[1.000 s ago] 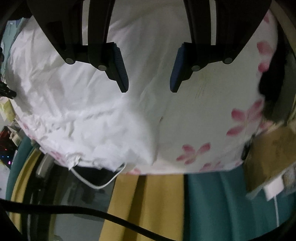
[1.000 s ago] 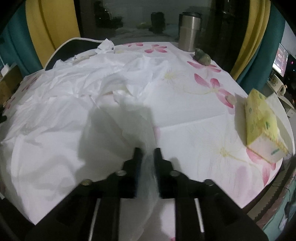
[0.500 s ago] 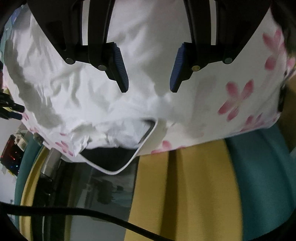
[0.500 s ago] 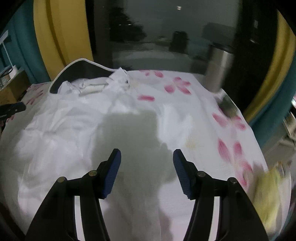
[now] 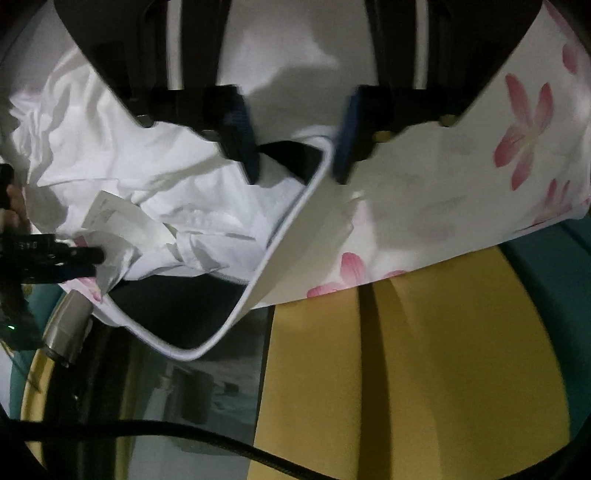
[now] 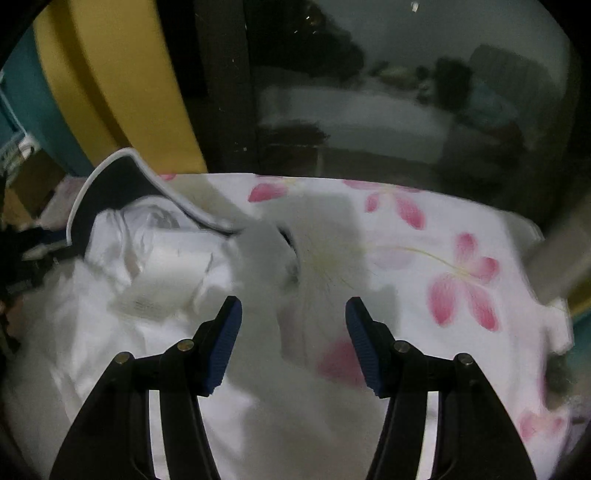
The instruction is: Fold large clothes
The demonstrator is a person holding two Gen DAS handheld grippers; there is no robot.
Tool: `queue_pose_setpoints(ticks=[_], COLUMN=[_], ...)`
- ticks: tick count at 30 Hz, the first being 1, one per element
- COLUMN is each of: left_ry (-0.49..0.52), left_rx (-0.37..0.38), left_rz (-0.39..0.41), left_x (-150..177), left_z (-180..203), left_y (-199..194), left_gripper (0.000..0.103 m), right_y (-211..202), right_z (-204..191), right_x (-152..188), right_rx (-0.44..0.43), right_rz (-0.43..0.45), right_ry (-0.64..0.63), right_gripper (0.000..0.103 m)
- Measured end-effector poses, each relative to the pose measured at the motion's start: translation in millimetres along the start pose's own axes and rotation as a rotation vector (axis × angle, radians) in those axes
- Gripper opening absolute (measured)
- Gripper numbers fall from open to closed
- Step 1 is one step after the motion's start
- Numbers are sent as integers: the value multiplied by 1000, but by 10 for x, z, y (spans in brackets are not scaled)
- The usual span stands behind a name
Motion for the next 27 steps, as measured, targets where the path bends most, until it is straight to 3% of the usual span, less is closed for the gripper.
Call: queue_pose_setpoints(ticks=[1, 2, 4, 5, 7, 9, 14, 17, 23, 24, 26, 27], left_ry=[6, 7, 9, 12, 14, 11, 6, -10, -16, -8, -1, 8], left_rx=[-13, -11, 5, 3, -6, -8, -17, -11, 35, 43, 90, 115], left_rz=[-1, -3, -5, -2, 2, 9, 42, 51, 52, 45, 19, 10], left_x=[-27, -52, -123, -153, -252, -381, -634, -648, -504, -475, -415, -395], left_z=[-17, -30, -52, -57, -80, -91, -59, -46, -87, -92, -77, -75], left_y=[53, 88, 151, 169, 225, 274, 347, 337, 301, 281, 199, 121], left_gripper=[18, 13, 9, 8, 7, 7, 7, 8, 9, 12, 41, 48], right_y=[108, 206, 263, 272, 283, 285, 134, 29, -41, -42, -43, -66], right_z=[8, 11, -4, -39, -43, -12, 173, 183, 40, 15, -10, -30], right_x=[-10, -18, -58, -86, -143, -224, -562, -603, -193, -98, 44, 133], right_rx=[-47, -76, -35, -35, 25, 141, 290, 311, 297, 288, 264, 247], right_rz=[-20, -32, -47, -61, -77, -81, -30, -17, -43, -55, -86, -97], right_ry=[7, 7, -55, -90, -146, -218, -260, -266, -241, -230, -214, -197], right_gripper=[58, 37, 11, 9, 8, 7, 7, 7, 9, 9, 18, 21])
Point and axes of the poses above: each gripper's, at about its wrist camera, not at the fingertips, and y roughly the way its jaws point, z to its right, x to its underside, the point moved 7 cm from there along y, roughly the way its jaws point, and after that the axes turned 11 degrees about -y, right-handed, at the moved point
